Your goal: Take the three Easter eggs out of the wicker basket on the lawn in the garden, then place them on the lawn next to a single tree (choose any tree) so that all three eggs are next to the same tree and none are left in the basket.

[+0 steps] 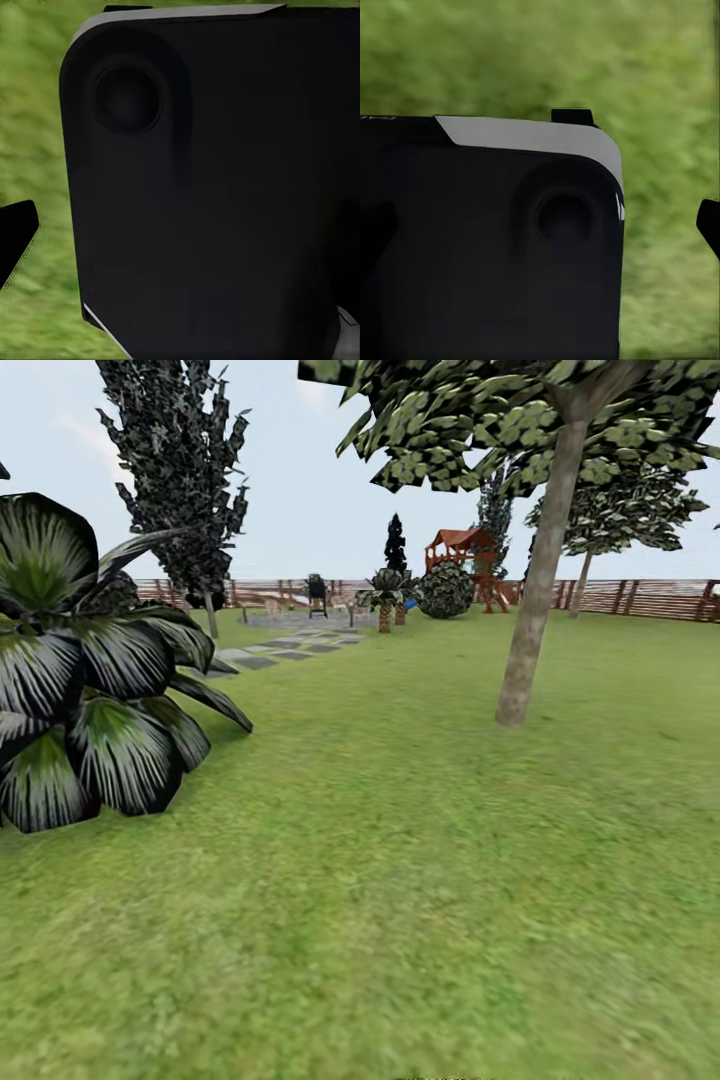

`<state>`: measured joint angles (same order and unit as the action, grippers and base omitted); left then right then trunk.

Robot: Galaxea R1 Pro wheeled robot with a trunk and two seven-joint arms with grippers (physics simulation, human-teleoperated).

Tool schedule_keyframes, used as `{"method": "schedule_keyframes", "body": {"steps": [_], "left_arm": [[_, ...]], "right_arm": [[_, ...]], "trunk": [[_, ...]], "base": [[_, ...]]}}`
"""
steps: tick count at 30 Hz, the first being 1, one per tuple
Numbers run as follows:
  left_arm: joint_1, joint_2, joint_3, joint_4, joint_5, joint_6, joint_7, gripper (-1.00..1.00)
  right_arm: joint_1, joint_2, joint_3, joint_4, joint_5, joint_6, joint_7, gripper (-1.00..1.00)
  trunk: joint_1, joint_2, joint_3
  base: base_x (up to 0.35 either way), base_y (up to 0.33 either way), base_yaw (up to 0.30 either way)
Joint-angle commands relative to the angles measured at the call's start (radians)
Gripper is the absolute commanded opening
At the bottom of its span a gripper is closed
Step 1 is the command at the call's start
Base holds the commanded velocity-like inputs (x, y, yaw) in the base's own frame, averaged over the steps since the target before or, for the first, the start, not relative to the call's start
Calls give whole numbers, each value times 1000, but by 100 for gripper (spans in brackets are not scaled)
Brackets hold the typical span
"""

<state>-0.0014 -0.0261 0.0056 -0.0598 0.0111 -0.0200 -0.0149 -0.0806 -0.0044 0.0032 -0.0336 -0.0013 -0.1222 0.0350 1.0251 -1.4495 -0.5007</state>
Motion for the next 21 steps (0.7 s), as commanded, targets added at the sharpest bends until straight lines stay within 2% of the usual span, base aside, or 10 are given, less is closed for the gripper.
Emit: {"method": "schedule_keyframes", "body": {"steps": [1,21], "left_arm": [[0,0,1,0,1,-2,-2,100],[0,0,1,0,1,-2,-2,100]], "right_arm": [[-1,0,0,1,0,-4,3,100],[-1,0,0,1,0,-4,3,100]], "trunk": [[0,0,-1],[0,0,-1]], "base": [[0,0,-297],[0,0,-297]]}}
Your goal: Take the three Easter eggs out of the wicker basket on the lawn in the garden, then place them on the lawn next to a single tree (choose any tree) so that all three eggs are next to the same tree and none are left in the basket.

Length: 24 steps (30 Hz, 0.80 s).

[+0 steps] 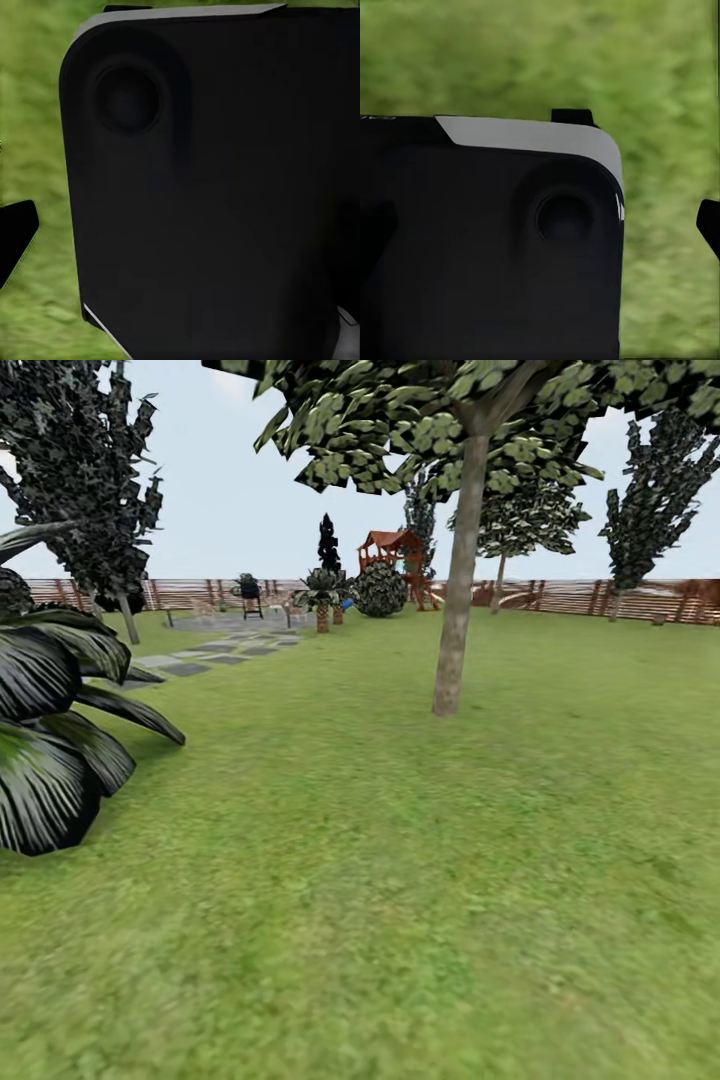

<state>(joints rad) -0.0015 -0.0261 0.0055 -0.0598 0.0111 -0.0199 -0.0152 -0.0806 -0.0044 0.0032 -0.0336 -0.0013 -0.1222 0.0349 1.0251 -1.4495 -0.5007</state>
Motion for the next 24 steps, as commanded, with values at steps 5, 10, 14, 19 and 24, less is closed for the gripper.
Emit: {"method": "schedule_keyframes", "body": {"steps": [5,10,14,19,24], "left_arm": [[0,0,1,0,1,-2,-1,100],[0,0,1,0,1,-2,-2,100],[0,0,1,0,1,-2,-2,100],[0,0,1,0,1,-2,-2,100],[0,0,1,0,1,-2,-2,100]], "right_arm": [[-1,0,-1,1,-3,-4,3,100],[-1,0,-2,1,-6,-4,3,100],[-1,0,-2,1,-6,-3,3,100],[-1,0,-2,1,-6,-2,3,100],[-1,-1,2,1,1,-2,4,100]], "trunk": [[0,0,-1],[0,0,-1],[0,0,-1],[0,0,-1],[0,0,-1]], "base": [[0,0,-297],[0,0,-297],[0,0,-297],[0,0,-293],[0,0,-84]]}}
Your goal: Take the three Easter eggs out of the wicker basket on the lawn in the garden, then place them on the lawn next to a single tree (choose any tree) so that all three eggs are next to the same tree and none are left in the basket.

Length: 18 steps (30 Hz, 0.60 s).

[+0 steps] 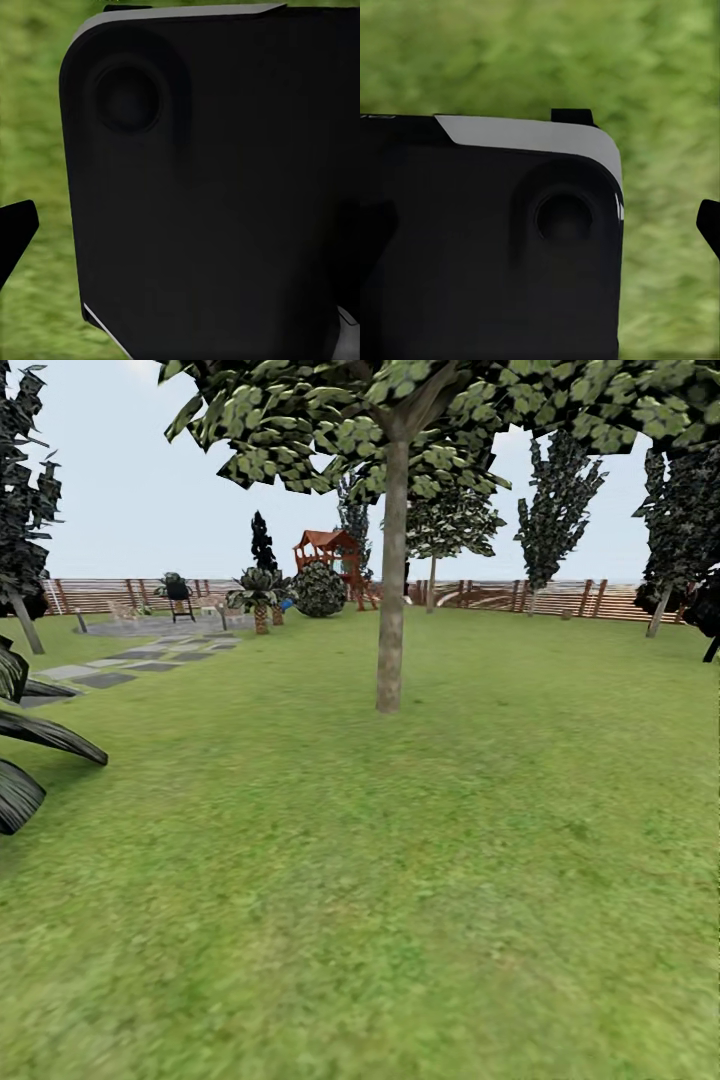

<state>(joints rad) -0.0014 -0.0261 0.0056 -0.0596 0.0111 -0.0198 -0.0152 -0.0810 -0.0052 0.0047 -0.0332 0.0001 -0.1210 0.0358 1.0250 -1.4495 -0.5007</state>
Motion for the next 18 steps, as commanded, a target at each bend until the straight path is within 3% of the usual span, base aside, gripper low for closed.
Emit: {"method": "schedule_keyframes", "body": {"steps": [1,12,18], "left_arm": [[0,0,1,0,1,-2,-2,100],[0,0,1,0,1,-2,-1,100],[0,0,1,0,1,-3,0,100]], "right_arm": [[-1,0,0,1,0,-3,4,100],[-1,2,-4,-1,19,-4,-2,100],[-1,-1,-9,-1,16,-5,1,100]], "trunk": [[0,0,-1],[0,0,-1],[0,0,-8]], "base": [[0,0,-21],[0,0,-5],[0,0,-161]]}}
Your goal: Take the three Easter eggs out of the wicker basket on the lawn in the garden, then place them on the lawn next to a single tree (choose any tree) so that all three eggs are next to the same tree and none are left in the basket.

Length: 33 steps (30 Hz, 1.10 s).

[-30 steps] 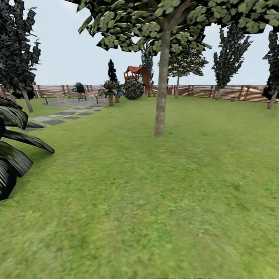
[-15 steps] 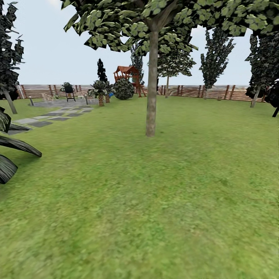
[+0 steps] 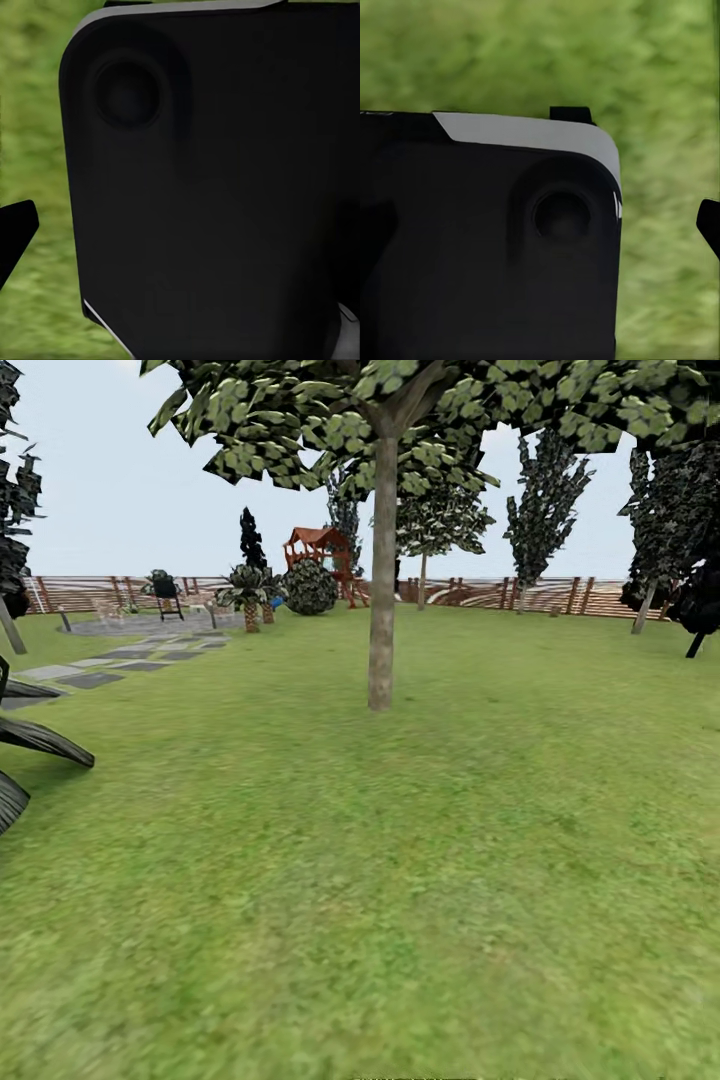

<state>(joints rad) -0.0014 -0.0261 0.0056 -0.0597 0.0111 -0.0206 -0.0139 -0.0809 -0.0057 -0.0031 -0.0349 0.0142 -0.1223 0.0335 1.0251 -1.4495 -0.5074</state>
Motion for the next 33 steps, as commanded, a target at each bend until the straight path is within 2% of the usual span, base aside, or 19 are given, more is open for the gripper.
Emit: {"method": "schedule_keyframes", "body": {"steps": [1,17,24,31,33], "left_arm": [[0,0,1,0,1,-2,-2,100],[0,-1,4,3,2,-2,6,100],[0,0,22,2,2,-2,5,100],[0,-3,24,3,1,-2,6,100],[0,-2,23,-1,1,-3,-2,100]], "right_arm": [[-1,0,-1,1,1,-4,3,100],[-20,-8,-2,-2,1,8,4,100],[-44,-31,-2,-13,0,15,6,100],[-45,-34,5,-20,18,3,1,100],[-45,-27,6,-23,18,3,2,100]], "trunk": [[0,0,-2],[0,0,-20],[0,0,-28],[0,0,-31],[0,0,-31]], "base": [[0,0,-197],[0,0,-226],[0,0,-215],[0,0,-52],[0,0,-181]]}}
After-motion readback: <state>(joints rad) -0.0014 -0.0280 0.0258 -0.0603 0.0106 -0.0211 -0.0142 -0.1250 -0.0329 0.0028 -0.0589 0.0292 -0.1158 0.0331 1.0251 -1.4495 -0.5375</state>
